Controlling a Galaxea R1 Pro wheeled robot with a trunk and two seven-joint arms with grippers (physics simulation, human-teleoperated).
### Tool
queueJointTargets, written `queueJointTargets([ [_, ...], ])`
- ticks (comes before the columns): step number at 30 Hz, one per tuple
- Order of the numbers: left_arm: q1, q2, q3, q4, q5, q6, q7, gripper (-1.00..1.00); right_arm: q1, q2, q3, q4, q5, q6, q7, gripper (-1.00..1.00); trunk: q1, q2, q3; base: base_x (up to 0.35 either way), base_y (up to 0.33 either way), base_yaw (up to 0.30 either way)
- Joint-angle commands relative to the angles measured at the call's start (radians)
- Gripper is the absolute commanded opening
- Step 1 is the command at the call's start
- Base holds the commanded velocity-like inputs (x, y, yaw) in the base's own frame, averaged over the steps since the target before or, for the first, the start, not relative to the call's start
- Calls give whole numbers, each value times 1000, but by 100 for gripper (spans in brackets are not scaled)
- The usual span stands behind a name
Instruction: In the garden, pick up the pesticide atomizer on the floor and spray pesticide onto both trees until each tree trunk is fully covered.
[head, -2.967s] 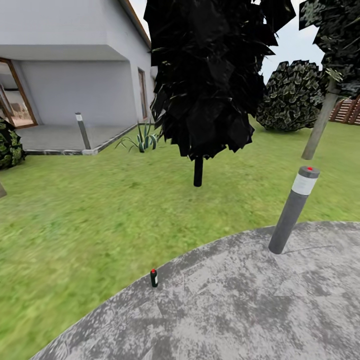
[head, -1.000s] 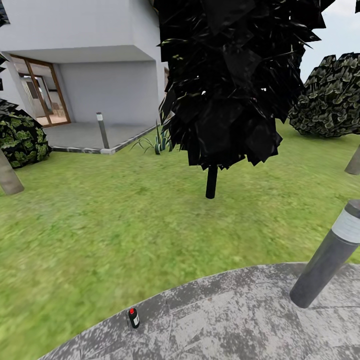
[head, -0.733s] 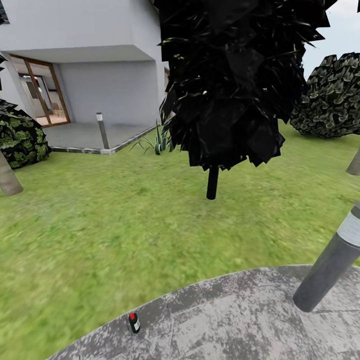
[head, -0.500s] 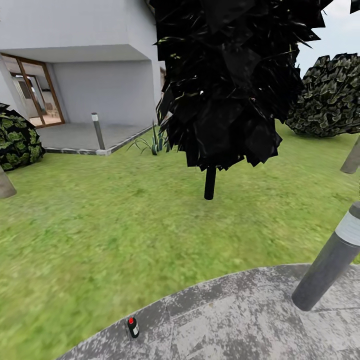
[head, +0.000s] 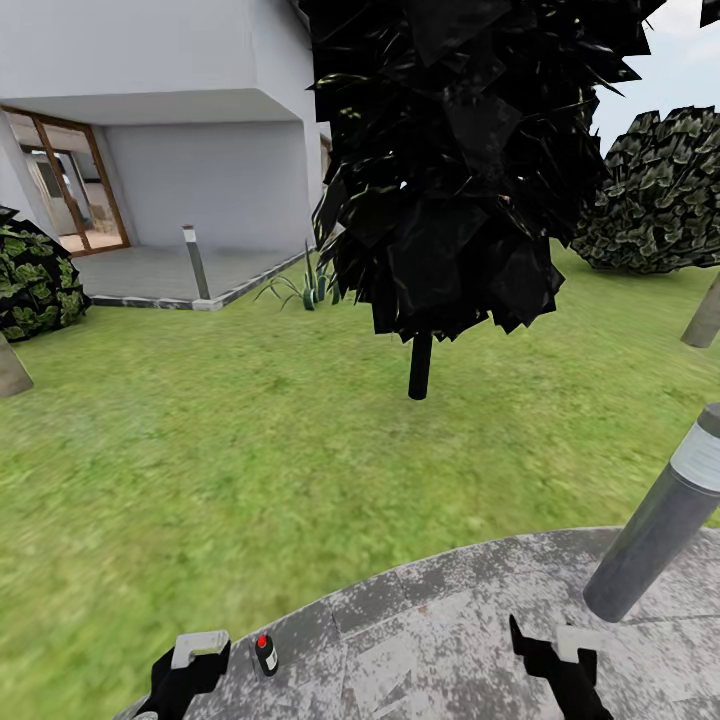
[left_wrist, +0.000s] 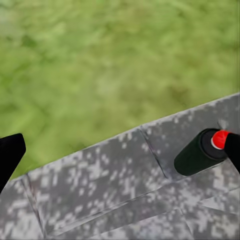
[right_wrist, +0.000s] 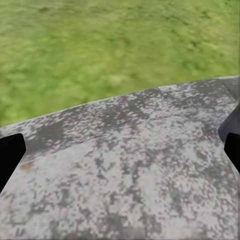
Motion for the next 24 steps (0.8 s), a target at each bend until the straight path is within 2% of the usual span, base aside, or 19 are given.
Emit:
queueJointTargets([
  [1, -1, -1, 2, 1, -1, -4, 0, 100, -1, 0, -1, 1, 1, -3, 1, 100, 0, 0, -1, 0, 0, 0],
  [8, 2, -7, 2, 0, -2, -6, -1, 100, -1, -3, -1, 3, 1, -4, 0, 100, 0, 0, -1, 0, 0, -19],
  [17, 5, -5, 1, 0, -3, -10, -1, 100, -1, -1, 2, 4, 0, -4, 0, 100, 0, 0, -1, 0, 0, -270],
  [24, 5, -4, 1, 0, -3, -12, -1, 100, -1, -1, 2, 4, 0, -4, 0, 100, 0, 0, -1, 0, 0, -56],
])
